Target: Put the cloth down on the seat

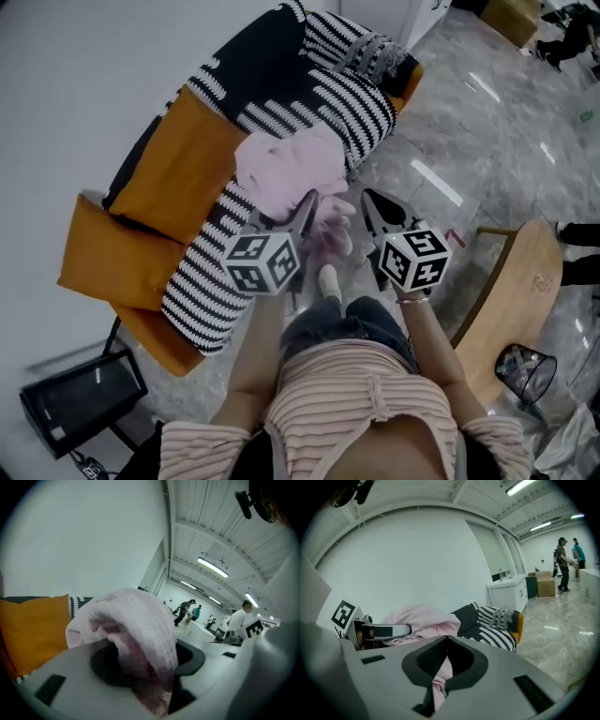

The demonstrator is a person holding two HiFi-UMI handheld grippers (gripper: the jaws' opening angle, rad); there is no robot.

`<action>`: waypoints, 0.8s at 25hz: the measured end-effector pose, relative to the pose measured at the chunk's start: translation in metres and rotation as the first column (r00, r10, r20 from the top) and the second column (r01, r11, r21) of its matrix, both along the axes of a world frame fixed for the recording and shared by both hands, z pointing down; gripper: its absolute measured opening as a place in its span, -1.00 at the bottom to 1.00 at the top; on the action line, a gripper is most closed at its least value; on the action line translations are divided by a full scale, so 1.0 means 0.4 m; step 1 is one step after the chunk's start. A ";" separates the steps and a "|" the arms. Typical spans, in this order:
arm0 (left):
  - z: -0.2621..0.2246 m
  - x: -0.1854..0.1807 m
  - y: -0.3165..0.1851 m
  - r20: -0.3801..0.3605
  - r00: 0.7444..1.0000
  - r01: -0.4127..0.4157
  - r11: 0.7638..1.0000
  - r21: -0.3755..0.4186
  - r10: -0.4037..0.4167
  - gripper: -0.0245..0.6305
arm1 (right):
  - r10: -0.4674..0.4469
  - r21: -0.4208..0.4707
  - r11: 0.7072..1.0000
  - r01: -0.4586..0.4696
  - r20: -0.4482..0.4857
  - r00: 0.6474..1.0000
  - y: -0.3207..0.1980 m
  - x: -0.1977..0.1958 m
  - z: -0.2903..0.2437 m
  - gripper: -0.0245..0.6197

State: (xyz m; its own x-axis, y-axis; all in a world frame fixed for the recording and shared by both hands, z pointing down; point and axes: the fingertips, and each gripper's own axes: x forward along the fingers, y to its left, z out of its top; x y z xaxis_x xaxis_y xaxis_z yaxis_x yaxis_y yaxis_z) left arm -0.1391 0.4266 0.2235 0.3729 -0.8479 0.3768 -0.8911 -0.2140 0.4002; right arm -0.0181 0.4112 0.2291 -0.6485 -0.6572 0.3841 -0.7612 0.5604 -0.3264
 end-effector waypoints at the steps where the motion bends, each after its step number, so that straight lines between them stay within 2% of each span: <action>1: 0.002 -0.005 -0.013 0.000 1.000 -0.003 1.000 -0.001 0.003 -0.26 | 0.004 0.000 1.000 -0.004 -0.002 1.000 -0.012 -0.003 0.001 -0.90; 11: 0.023 -0.012 -0.167 -0.009 1.000 -0.013 1.000 -0.005 0.013 -0.26 | 0.061 -0.022 0.998 -0.063 -0.045 0.997 -0.149 0.045 0.031 -0.90; 20: 0.060 -0.024 -0.376 -0.008 1.000 0.023 1.000 -0.016 -0.023 -0.26 | 0.049 -0.022 0.998 -0.051 -0.064 0.997 -0.374 0.062 0.060 -0.90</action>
State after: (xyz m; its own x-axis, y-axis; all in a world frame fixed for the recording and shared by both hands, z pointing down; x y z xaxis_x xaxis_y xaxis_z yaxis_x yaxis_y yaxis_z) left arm -0.1487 0.2760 0.2473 0.3568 -0.8501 0.3873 -0.8923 -0.1873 0.4108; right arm 0.0066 0.2614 0.2531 -0.5890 -0.6783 0.4394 -0.8076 0.5137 -0.2895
